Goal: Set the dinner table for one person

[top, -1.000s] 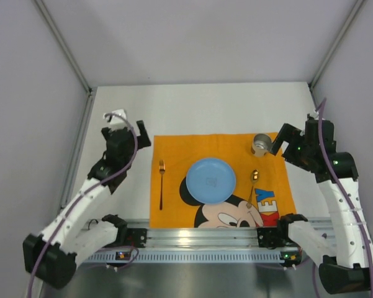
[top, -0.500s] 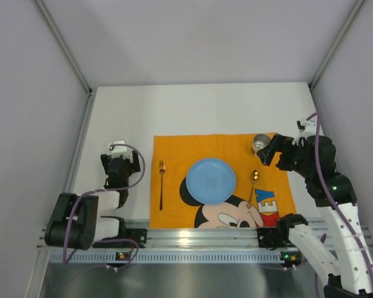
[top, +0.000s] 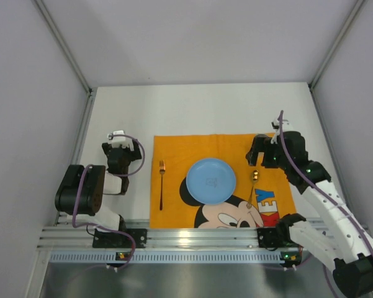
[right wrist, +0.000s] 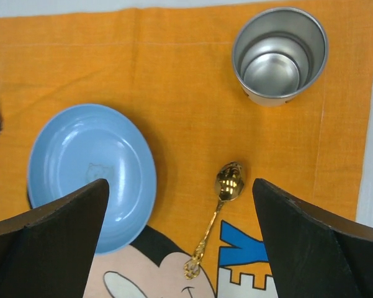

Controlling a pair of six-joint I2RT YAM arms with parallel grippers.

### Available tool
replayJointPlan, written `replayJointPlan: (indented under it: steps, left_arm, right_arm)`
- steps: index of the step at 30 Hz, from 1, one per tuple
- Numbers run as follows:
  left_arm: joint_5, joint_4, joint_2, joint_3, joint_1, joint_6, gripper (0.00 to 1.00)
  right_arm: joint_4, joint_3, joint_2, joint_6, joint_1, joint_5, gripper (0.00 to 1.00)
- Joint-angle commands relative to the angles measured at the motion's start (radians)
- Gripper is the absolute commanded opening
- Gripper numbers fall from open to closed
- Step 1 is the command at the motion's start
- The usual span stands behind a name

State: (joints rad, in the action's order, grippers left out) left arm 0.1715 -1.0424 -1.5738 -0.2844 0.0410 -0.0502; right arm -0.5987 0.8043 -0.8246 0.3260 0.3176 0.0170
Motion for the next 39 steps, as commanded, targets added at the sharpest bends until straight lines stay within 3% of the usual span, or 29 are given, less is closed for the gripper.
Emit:
replayJointPlan:
  steps: [1, 5, 6, 7, 9, 11, 12, 14, 19, 21, 25, 28, 29, 30, 31, 33, 35, 39]
  left_arm:
    - [-0.021, -0.071, 0.001, -0.025, -0.006, -0.004, 0.99]
    - [-0.023, -0.071, 0.0, -0.025, -0.006, -0.004, 0.98]
    - [-0.023, -0.071, -0.002, -0.024, -0.006, -0.004, 0.98]
    - [-0.021, -0.071, 0.0, -0.025, -0.006, -0.004, 0.98]
    - [-0.023, -0.071, -0.002, -0.025, -0.006, -0.004, 0.99]
    - [-0.023, -0.07, 0.001, -0.025, -0.006, -0.004, 0.99]
    - [-0.023, -0.07, 0.0, -0.025, -0.006, -0.004, 0.98]
    - [-0.021, -0.071, -0.002, -0.025, -0.006, -0.004, 0.99]
    - [-0.023, -0.071, -0.002, -0.024, -0.006, -0.004, 0.98]
    - [-0.021, -0.071, 0.0, -0.025, -0.006, -0.004, 0.98]
    - [-0.023, -0.073, -0.002, -0.025, -0.006, -0.004, 0.98]
    - [-0.024, -0.073, -0.002, -0.025, -0.006, -0.004, 0.98]
    - [-0.023, -0.071, -0.002, -0.025, -0.006, -0.004, 0.99]
    - [-0.023, -0.073, 0.0, -0.025, -0.006, -0.004, 0.99]
    - [-0.024, -0.071, 0.0, -0.025, -0.006, -0.005, 0.98]
    - [-0.023, -0.07, -0.002, -0.025, -0.006, -0.004, 0.98]
    - [-0.021, -0.073, -0.002, -0.024, -0.006, -0.004, 0.98]
    - [-0.023, -0.071, 0.0, -0.025, -0.006, -0.004, 0.98]
  right_arm:
    - [0.178, -0.103, -0.027, -0.034, 0.015, -0.107, 1.0]
    - [0.53, -0.314, 0.041, -0.24, 0.014, -0.147, 1.0]
    - [0.716, -0.424, 0.054, -0.277, 0.012, -0.158, 1.0]
    - [0.8, -0.482, 0.068, -0.316, 0.012, -0.182, 1.0]
    - [0.999, -0.584, 0.044, -0.317, -0.034, -0.203, 1.0]
    - [1.091, -0.609, -0.053, -0.317, -0.076, -0.227, 1.0]
    - [1.246, -0.637, -0.091, -0.355, -0.086, -0.229, 1.0]
    - [1.287, -0.607, -0.217, -0.409, -0.126, -0.201, 1.0]
    - [1.514, -0.464, -0.537, -0.521, -0.198, 0.055, 1.0]
    - [1.392, -0.378, -0.594, -0.46, -0.235, 0.069, 1.0]
    - [1.404, -0.358, -0.617, -0.409, -0.308, 0.112, 1.0]
    - [1.589, -0.489, -0.571, -0.415, -0.307, 0.103, 1.0]
    - [1.947, -0.64, -0.584, -0.421, -0.308, 0.101, 1.0]
    - [2.003, -0.668, -0.631, -0.427, -0.304, 0.119, 1.0]
    - [1.896, -0.657, -0.593, -0.442, -0.298, 0.12, 1.0]
    - [1.892, -0.62, -0.631, -0.406, -0.295, 0.053, 1.0]
    - [1.771, -0.561, -0.611, -0.383, -0.293, -0.012, 1.0]
    - [1.766, -0.554, -0.627, -0.364, -0.295, -0.065, 1.0]
